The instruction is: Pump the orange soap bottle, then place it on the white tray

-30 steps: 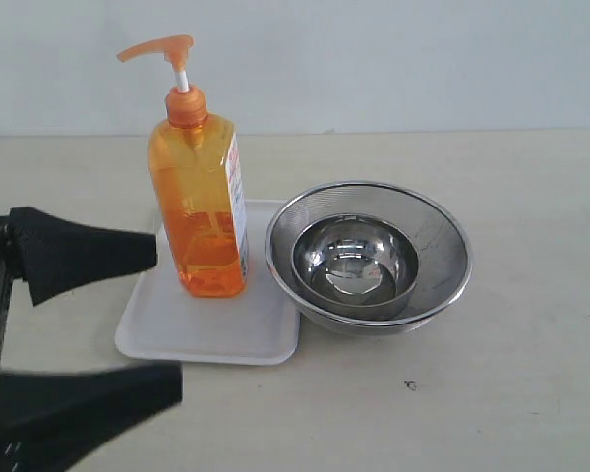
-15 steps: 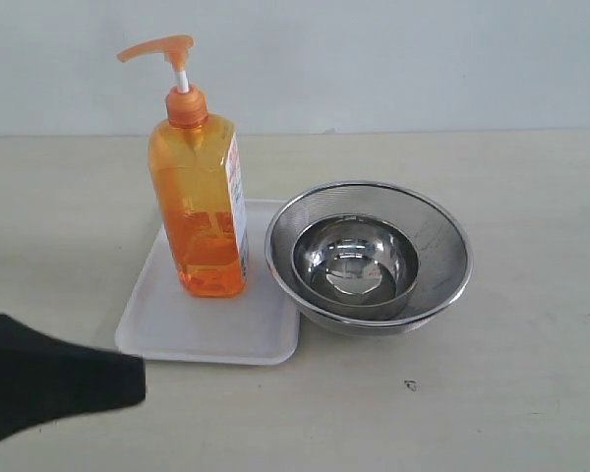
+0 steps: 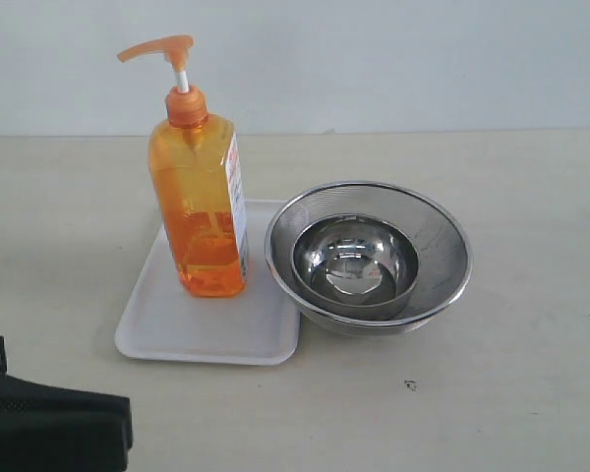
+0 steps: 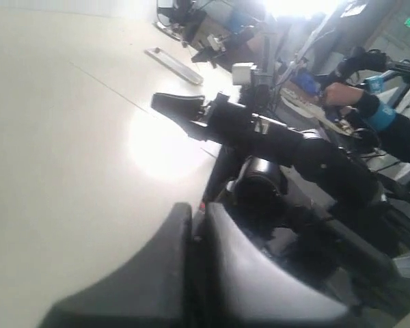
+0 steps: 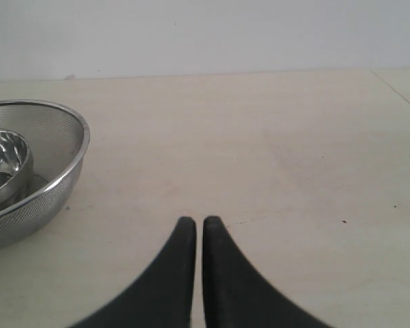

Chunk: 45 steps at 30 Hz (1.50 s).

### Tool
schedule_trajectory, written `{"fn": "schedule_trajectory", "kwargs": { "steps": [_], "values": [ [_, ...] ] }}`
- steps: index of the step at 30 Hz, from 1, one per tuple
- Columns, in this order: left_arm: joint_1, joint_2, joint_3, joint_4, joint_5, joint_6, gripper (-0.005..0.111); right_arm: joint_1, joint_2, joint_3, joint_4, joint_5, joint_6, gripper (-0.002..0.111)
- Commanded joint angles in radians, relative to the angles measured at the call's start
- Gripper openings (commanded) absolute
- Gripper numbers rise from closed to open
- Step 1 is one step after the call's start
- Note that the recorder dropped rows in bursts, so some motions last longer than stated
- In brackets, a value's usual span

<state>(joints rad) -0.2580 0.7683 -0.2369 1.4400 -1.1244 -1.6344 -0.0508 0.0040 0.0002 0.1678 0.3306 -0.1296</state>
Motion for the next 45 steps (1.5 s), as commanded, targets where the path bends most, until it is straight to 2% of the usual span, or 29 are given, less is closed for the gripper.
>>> {"fn": "schedule_trajectory", "kwargs": {
  "steps": [1,8,16,19,22,26,31,34,41,45],
  "values": [
    [-0.003,-0.007,0.005,-0.015,0.135,0.083,0.005,0.001,-0.004,0.0,0.001,-0.008,-0.003,0.001],
    [-0.019,-0.055,0.005,0.0,0.149,0.11,0.005,0.001,-0.004,0.0,0.001,-0.008,-0.003,0.001],
    [-0.019,-0.366,0.005,0.0,0.293,0.3,0.005,0.001,-0.004,0.0,0.001,-0.008,-0.003,0.001],
    [-0.019,-0.491,0.005,-0.008,0.426,0.297,0.005,0.001,-0.004,0.0,0.001,-0.008,-0.003,0.001],
    [-0.019,-0.614,0.01,-0.009,0.596,0.216,0.005,0.001,-0.004,0.0,0.001,-0.008,-0.003,0.001],
    [-0.019,-0.768,0.064,-0.016,0.84,0.181,0.005,0.001,-0.004,0.0,0.001,-0.005,-0.003,0.001],
    [-0.019,-0.768,0.132,-0.031,1.049,0.18,0.005,0.001,-0.004,0.0,0.003,-0.012,-0.003,0.001],
    [-0.019,-0.768,0.149,-0.054,1.13,0.165,0.005,0.001,-0.004,0.0,0.003,-0.009,-0.003,0.001],
    [-0.019,-0.768,0.155,-0.112,1.186,0.054,0.005,0.001,-0.004,0.0,0.003,-0.009,-0.003,0.001],
    [-0.019,-0.768,0.157,-0.274,1.185,-0.038,0.005,0.001,-0.004,0.0,0.003,-0.009,-0.003,0.001]
  ]
}}
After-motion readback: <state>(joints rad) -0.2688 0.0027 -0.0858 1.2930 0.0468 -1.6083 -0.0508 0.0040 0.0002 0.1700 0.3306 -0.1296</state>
